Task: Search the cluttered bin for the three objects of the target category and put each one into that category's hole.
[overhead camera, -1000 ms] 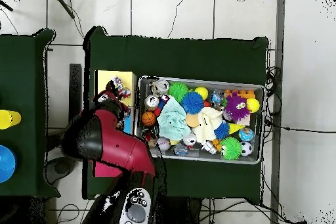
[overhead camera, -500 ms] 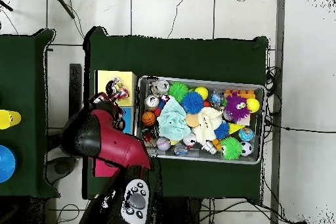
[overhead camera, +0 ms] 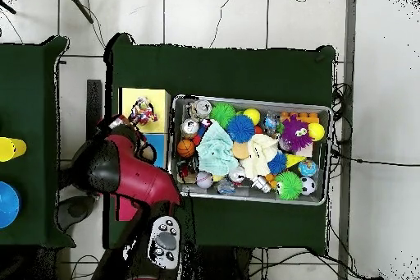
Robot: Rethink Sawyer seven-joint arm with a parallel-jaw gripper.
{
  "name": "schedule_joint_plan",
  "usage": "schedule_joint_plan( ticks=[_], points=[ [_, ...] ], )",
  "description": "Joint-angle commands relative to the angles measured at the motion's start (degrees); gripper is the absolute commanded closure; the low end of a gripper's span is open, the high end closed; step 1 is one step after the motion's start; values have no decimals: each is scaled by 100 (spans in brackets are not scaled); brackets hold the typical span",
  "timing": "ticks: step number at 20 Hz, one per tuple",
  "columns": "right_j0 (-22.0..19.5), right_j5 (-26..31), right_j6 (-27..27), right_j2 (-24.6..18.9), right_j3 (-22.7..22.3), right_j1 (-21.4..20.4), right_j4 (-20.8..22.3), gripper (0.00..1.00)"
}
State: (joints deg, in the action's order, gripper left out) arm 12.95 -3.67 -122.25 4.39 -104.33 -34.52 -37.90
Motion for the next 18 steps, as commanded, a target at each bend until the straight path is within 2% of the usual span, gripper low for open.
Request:
schedule_joint_plan(
  ticks=[1,7,15,18],
  points=[
    [-123,-638,-1672,-628,340,440,-303,100],
    [-121,-828,-1504,-582,570,633,-258,100],
    [-324,-912,-1299,-630,504,633,135,100],
    [-532,-1081,-1218,-727,460,707,494,100]
  ],
)
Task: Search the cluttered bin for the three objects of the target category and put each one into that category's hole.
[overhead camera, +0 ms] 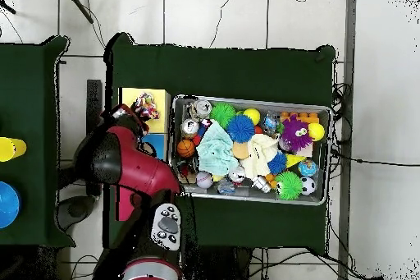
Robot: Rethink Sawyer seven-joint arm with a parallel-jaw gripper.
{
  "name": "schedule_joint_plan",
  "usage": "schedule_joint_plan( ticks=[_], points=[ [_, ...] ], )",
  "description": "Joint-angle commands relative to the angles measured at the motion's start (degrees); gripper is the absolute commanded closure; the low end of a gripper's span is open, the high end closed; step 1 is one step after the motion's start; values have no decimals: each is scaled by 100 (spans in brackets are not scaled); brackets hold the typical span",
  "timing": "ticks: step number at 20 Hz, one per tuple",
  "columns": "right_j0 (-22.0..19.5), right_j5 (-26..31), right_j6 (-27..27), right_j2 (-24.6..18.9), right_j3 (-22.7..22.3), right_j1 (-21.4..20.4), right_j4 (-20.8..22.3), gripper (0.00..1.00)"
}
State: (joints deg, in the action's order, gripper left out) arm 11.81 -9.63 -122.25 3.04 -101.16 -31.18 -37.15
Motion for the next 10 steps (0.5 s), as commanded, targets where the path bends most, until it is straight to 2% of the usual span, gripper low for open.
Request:
schedule_joint_plan(
  ticks=[1,4,7,10],
  points=[
    [-437,-512,-1192,-596,123,385,485,100],
    [-545,-541,-1123,-605,91,414,702,100],
    [-497,-475,-1072,-475,90,426,711,100],
    [-288,15,-680,-38,42,450,631,100]
  ],
)
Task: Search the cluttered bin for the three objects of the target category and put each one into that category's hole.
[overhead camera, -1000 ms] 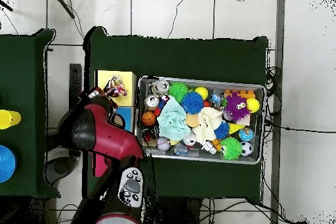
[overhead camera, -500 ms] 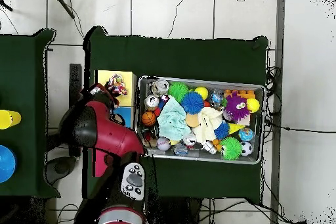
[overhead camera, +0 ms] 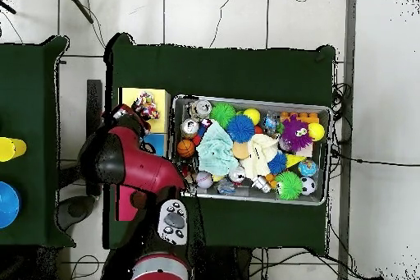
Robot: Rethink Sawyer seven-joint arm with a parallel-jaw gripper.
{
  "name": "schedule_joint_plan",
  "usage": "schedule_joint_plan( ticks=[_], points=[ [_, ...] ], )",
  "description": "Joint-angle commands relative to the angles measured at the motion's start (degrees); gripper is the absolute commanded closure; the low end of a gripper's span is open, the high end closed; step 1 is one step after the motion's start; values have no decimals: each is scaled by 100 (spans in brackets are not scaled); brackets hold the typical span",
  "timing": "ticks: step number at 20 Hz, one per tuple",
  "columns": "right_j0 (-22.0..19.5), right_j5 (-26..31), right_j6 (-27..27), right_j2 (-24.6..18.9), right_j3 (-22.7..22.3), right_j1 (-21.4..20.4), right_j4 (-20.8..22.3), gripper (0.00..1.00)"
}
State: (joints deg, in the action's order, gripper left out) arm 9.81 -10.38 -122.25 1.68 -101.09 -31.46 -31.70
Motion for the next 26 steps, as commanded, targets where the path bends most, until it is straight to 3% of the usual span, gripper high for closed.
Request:
schedule_joint_plan(
  ticks=[1,2,6,10,15,26],
  points=[
    [-56,279,-603,191,-22,469,86,100],
    [116,736,-367,493,-42,512,63,100],
    [682,1676,-156,1293,102,795,36,100],
    [893,2181,-294,1603,248,882,181,100],
    [920,2321,-392,1731,200,827,350,100],
    [1074,2255,-484,1878,451,1241,429,100]
  ],
)
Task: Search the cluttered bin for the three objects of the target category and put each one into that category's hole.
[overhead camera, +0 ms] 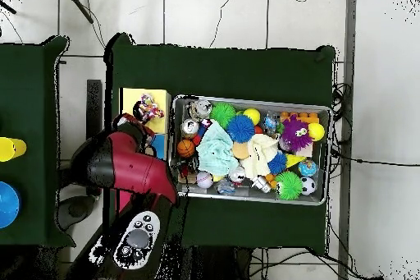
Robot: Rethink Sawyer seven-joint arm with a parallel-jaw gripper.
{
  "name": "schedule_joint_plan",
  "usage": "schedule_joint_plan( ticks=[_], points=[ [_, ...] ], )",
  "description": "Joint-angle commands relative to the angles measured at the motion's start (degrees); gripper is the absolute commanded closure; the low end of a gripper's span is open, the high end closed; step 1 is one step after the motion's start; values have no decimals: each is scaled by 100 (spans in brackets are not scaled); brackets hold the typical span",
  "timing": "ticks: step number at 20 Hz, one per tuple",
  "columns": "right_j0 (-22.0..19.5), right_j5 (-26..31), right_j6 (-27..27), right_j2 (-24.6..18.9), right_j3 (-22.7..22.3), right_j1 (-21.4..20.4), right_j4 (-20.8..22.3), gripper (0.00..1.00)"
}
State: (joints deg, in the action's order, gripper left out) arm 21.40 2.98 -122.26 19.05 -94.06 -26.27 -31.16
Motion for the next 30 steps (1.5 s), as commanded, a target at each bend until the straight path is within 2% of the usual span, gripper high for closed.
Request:
schedule_joint_plan(
  ticks=[1,4,6,9,15,20,26,30],
  points=[
    [-107,907,-491,117,-261,721,368,100],
    [-384,817,-446,-290,-343,713,384,100],
    [-651,376,-450,-722,-466,709,448,100],
    [-870,-54,-443,-1102,-479,757,622,100],
    [-707,-322,-758,-1049,-289,860,483,100],
    [-640,-798,-829,-1064,-147,1152,459,100],
    [-785,-1141,-732,-1302,-63,1412,692,100],
    [-686,-901,-614,-1169,72,1536,659,100]
  ],
)
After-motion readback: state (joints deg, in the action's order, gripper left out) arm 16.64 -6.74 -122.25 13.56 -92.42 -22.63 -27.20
